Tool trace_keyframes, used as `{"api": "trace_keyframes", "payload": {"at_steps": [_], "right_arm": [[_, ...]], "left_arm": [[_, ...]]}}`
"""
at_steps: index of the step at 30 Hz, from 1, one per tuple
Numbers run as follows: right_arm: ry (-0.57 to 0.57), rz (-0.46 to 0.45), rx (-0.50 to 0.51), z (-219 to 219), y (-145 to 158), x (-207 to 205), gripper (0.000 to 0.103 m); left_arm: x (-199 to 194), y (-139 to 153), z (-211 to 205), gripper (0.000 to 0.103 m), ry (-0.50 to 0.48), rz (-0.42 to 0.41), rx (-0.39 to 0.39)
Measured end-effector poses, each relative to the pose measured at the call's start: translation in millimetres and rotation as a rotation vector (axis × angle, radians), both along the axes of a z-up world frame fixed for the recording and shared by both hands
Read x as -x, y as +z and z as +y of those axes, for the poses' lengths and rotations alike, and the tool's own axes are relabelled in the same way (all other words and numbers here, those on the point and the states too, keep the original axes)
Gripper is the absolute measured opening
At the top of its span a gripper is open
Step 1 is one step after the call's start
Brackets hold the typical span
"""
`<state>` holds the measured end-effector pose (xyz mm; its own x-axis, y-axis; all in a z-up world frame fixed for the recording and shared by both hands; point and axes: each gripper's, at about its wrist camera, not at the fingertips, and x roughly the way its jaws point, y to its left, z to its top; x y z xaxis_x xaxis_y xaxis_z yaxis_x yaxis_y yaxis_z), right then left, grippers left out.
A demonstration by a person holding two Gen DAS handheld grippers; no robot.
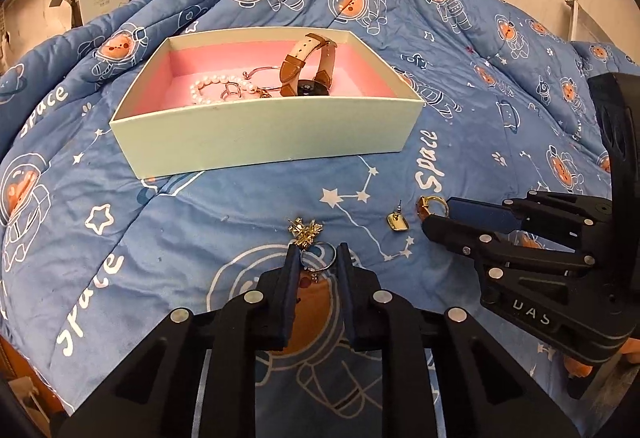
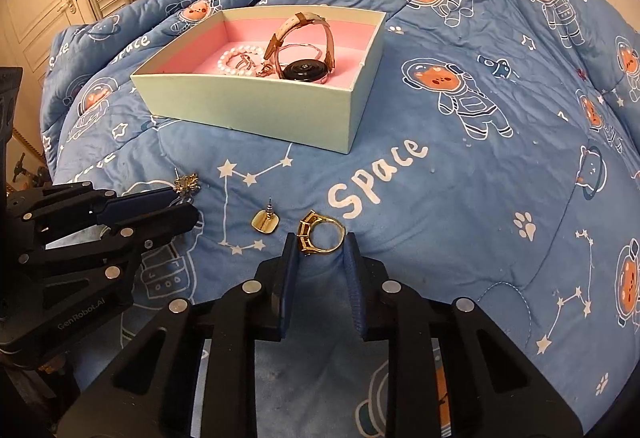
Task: Organize jewelry
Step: 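Grasp the small ring with the left tool while the right tool grasps the chunky gold ring, then carry both rings into the pink box and open both tools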
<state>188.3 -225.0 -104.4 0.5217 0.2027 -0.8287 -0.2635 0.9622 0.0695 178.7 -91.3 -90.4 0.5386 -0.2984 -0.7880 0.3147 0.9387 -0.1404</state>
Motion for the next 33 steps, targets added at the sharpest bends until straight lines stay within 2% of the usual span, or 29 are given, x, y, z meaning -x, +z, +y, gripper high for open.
{"api": "trace_keyframes", "payload": {"at_steps": [8,18,28,33], "right_arm": [[0.000,0.008,-0.014,-2.1,1.6,1.5,0.024],[0.014,0.063,-0.099,-6.0,8.5,3.6,0.024],[0.083,0.070,-0.198,5.9,32.0,8.3,0.024],[0.111,0.067,-0.234,11.5,45.7,2.1,0.024]], "left_arm": [[9.5,3.0,10.1,0.018,0.007,0.006,0.045],[23.1,3.7,29.6,0.018,0.026,0.023,0.086],[24.9,17.3,41.2,0.018,0.034,0.015,0.123],[18.4,28.4,43.7,0.018,0.027,-0.009,0.112]]}}
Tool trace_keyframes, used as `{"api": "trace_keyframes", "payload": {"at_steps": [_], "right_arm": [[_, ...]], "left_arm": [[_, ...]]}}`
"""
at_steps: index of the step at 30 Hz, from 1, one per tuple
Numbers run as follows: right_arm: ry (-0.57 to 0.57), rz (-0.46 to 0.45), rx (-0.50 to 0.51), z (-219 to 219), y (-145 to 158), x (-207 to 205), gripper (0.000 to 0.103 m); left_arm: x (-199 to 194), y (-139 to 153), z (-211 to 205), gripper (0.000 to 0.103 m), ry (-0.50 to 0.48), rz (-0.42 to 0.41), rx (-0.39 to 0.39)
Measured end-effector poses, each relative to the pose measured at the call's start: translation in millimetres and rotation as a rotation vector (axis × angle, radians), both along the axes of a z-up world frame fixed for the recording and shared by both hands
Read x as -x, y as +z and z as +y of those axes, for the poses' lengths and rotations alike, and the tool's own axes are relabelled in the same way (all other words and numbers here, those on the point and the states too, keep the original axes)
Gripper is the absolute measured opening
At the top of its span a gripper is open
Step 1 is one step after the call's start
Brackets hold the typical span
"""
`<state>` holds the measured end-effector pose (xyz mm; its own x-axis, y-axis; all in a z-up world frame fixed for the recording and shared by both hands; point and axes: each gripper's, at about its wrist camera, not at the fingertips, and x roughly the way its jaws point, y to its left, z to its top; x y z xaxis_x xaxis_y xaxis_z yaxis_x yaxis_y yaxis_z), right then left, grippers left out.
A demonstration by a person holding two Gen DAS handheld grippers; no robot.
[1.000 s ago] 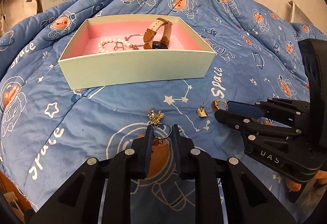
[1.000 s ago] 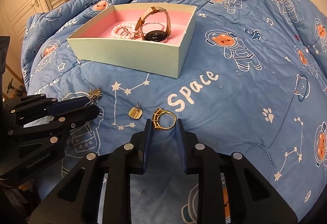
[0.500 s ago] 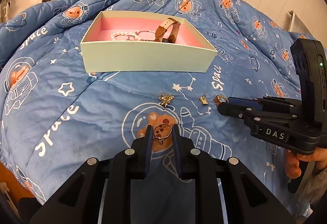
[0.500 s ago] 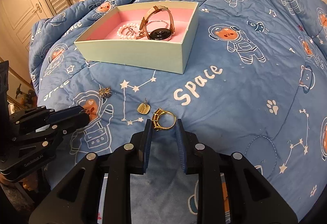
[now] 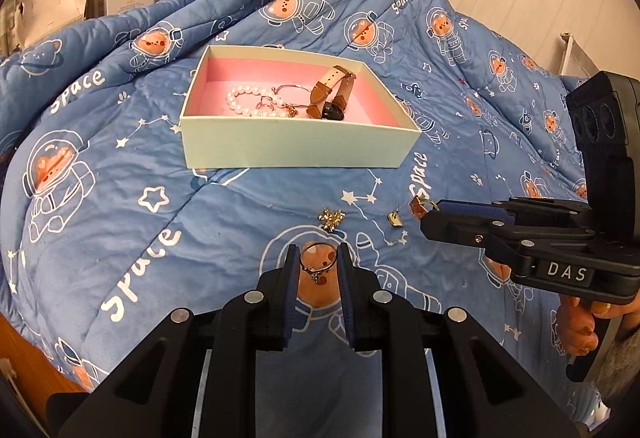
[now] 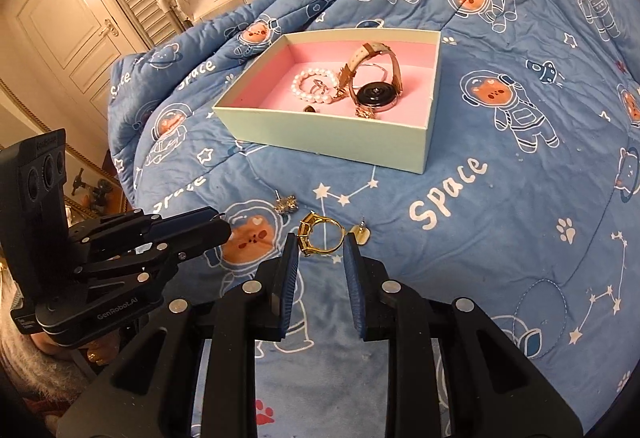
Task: Organize jewelry
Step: 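Carry both rings into the pink box and open both tools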
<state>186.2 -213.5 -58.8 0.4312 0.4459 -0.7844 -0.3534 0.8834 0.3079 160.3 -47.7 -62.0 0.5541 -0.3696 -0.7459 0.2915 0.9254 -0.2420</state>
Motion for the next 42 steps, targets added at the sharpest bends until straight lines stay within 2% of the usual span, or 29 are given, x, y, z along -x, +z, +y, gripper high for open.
{"api": "trace_keyframes", "payload": {"at_steps": [5,14,21,28,35,42], "right_arm": [[0.025,-0.029,-0.002,4.9,17.7,-15.0,0.024],[0.056,-0.084,0.036,19.9,40.8,-53.2,0.024],[0.067,-0.114,0.065,31.3,51.3,-84.4,0.024],[0.097,-0.119,0.136,46.4,49.3,-119.4,0.024],[0.114,-0.098,0.210,57.3,40.5,-157.4,0.024],[0.155,0.004,0.237,68.5,23.9,-190.5,0.024]], "left_arm": [[-16.5,13.4,5.0,0.018,-0.010,-0.010,0.011],[-58.9,35.6,12.0,0.018,-0.010,-0.047,-0.029],[-92.7,39.3,12.7,0.018,-0.017,-0.040,-0.079],[-127.8,30.3,10.0,0.018,-0.028,0.014,-0.130],[-151.3,14.1,2.9,0.018,-0.079,0.101,-0.196],[-163.4,5.9,-3.9,0.018,-0.111,0.138,-0.248]]}}
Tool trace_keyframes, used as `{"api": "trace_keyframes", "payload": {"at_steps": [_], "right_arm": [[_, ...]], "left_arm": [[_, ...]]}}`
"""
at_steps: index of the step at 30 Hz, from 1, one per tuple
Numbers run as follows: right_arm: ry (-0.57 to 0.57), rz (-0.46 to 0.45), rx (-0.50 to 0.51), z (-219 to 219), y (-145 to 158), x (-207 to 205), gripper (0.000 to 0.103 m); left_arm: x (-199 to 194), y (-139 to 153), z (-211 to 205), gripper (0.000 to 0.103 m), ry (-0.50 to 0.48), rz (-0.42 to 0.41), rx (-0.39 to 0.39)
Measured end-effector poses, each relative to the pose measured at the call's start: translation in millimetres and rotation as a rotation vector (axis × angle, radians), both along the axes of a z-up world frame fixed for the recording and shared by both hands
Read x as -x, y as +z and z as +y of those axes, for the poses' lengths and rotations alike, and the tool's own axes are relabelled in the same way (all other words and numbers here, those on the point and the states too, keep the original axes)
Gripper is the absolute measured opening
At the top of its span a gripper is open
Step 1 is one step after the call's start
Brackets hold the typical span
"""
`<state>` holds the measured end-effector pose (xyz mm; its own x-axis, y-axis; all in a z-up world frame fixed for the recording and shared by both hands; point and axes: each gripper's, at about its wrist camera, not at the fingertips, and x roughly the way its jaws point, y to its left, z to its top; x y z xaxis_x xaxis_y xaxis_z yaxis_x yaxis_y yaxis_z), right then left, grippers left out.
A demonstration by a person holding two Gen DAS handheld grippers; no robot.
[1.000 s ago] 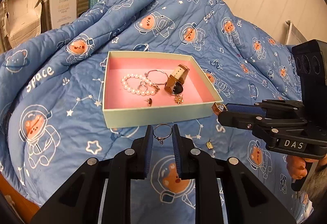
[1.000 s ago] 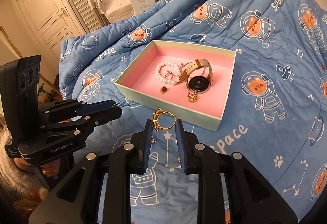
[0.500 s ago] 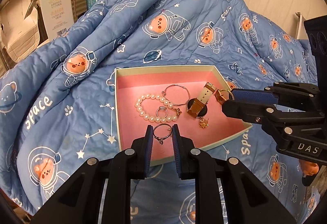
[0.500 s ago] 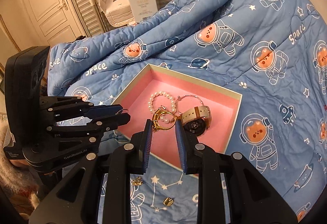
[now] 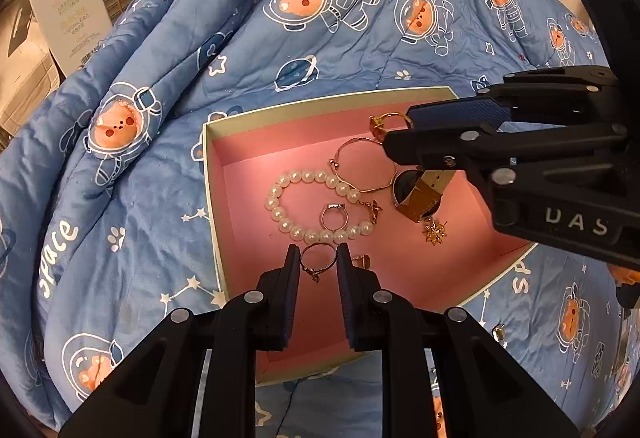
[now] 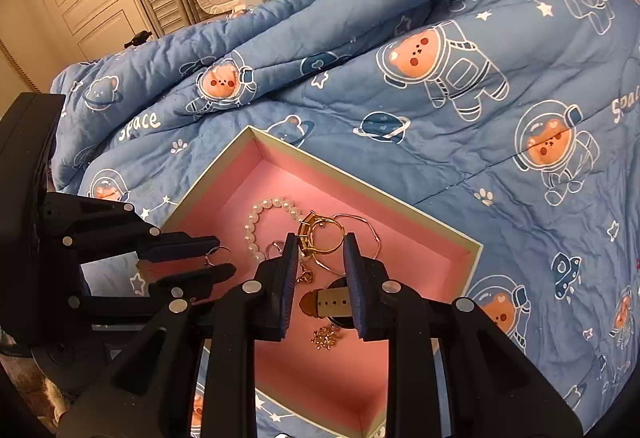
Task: Organize jewelry
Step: 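Carry both rings into the pink box and open both tools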
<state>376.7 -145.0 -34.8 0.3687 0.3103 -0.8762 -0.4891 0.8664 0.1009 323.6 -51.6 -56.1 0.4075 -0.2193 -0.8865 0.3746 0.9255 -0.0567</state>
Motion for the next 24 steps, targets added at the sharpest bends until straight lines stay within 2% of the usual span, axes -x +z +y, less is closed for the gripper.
{"api": "trace_keyframes", "payload": {"at_steps": [5,15,24], "right_arm": [[0.028,0.034,0.058,8.4,-12.0,-12.1,0.024],[0.064,0.130,0.109,14.0,-35.4,-28.7,0.024],[0.050,0.134,0.139,16.3,-47.3,-33.7,0.024]], "left_arm": [[-2.5,-2.8,-6.4,0.018,-0.021,0.015,-0.011],[-3.6,-14.2,-10.2,0.018,-0.026,0.038,-0.025],[-8.0,-15.4,-12.8,0.019,-0.022,0.029,-0.022]]}}
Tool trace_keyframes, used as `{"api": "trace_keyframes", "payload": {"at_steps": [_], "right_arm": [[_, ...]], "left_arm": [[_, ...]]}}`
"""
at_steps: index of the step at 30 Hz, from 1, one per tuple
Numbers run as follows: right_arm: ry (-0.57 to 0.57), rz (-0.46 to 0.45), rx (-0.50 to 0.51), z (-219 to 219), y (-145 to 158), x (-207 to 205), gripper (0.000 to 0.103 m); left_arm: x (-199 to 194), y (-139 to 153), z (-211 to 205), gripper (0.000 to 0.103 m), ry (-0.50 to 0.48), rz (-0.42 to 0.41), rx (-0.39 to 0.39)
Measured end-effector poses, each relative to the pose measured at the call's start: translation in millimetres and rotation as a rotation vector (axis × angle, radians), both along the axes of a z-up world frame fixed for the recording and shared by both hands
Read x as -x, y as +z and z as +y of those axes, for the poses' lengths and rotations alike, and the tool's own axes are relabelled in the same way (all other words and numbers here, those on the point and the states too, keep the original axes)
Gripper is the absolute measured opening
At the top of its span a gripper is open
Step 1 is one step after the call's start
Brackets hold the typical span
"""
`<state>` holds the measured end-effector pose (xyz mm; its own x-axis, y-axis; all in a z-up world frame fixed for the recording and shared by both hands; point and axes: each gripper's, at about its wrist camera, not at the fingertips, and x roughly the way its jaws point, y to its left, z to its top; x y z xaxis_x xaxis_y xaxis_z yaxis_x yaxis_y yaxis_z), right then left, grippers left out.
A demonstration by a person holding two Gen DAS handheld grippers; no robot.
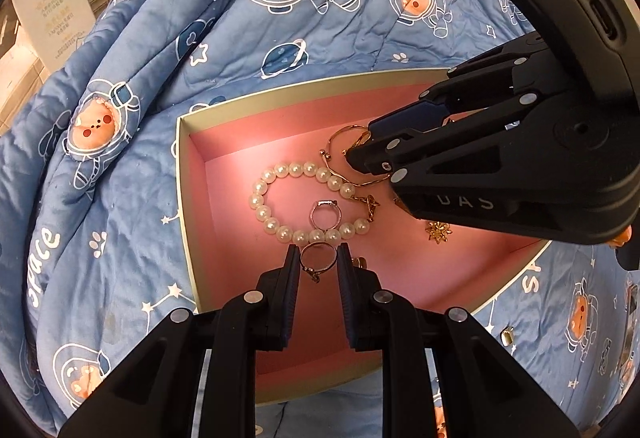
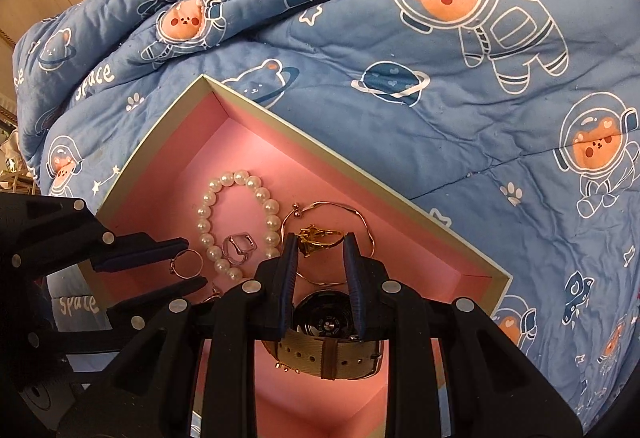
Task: Organize jewelry
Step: 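Carry both rings into the pink box and open both tools, then withdraw both tools from the box toward the last earrings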
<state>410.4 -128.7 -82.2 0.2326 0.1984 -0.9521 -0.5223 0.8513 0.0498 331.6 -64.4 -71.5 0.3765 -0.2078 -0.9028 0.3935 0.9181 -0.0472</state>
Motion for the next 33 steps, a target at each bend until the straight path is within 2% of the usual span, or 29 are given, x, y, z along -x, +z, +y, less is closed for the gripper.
{"api": "trace_keyframes", "payload": {"at_steps": [2,5,8,9,11,16,18,21,25,33], "right_arm": [[0.003,-0.003,0.003,0.9,-0.4,0.9,0.024],[-0.007,-0.007,0.008,0.7,-1.1,3.1,0.026],[-0.029,-0.009,-0.013,-4.3,-2.5,1.1,0.027],[-0.036,-0.011,-0.024,-6.8,-1.1,0.3,0.032],[-0.053,-0.023,-0.049,-11.7,5.4,0.7,0.045],[-0.090,-0.062,-0.148,-23.2,23.8,10.2,0.046],[-0.124,-0.082,-0.204,-31.3,32.6,18.3,0.048],[-0.165,-0.116,-0.269,-40.4,47.7,34.5,0.052],[-0.175,-0.185,-0.310,-53.5,64.0,68.9,0.052],[-0.204,-0.259,-0.309,-81.0,66.3,142.9,0.052]], "left_arm": [[0.9,0.3,-0.2,0.022,-0.003,-0.006,-0.004],[2.5,3.4,-0.4,0.040,-0.001,-0.028,-0.005],[4.3,7.9,1.5,0.045,-0.002,-0.040,0.008],[5.9,10.0,1.7,0.047,-0.003,-0.048,0.006],[11.2,16.0,2.5,0.053,-0.008,-0.070,0.001],[32.6,33.7,9.7,0.066,-0.005,-0.133,0.038],[43.9,38.9,14.7,0.074,0.008,-0.157,0.056],[60.8,41.8,20.3,0.078,0.021,-0.182,0.078],[85.5,41.7,27.4,0.087,0.051,-0.225,0.076],[129.3,27.7,38.8,0.091,0.095,-0.225,0.155]]}}
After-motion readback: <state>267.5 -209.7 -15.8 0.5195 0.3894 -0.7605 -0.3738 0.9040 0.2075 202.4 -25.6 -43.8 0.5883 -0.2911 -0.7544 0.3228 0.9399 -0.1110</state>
